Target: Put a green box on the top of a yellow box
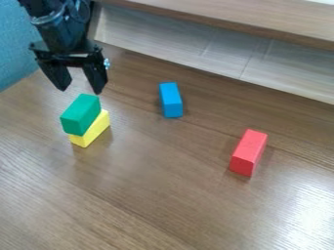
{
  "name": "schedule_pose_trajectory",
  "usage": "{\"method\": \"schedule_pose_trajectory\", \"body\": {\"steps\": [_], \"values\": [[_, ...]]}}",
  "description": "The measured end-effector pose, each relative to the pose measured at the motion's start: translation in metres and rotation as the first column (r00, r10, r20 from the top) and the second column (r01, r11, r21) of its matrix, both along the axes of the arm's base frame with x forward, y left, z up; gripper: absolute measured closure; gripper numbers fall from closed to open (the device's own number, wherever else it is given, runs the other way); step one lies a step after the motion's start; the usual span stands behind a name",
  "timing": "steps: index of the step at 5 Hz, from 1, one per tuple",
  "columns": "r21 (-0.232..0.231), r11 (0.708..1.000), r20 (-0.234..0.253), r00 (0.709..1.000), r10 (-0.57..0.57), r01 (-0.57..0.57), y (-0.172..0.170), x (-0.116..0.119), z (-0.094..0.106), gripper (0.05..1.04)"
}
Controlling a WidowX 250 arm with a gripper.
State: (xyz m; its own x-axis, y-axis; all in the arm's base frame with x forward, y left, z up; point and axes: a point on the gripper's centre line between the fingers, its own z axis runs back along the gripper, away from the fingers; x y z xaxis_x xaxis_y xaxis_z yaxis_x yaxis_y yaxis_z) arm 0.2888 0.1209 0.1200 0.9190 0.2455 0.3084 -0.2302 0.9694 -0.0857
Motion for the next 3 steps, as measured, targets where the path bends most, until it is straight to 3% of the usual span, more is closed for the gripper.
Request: {"method": "schedule_pose_trajectory", "body": {"steps": [1, 3], "values": [[0.006, 1.0, 0.025, 1.0, -0.011, 0.011, -0.002, 0.0, 0.012, 0.084], [0.012, 0.981, 0.013, 0.981, -0.193, 0.193, -0.059, 0.022, 0.012, 0.084]]}}
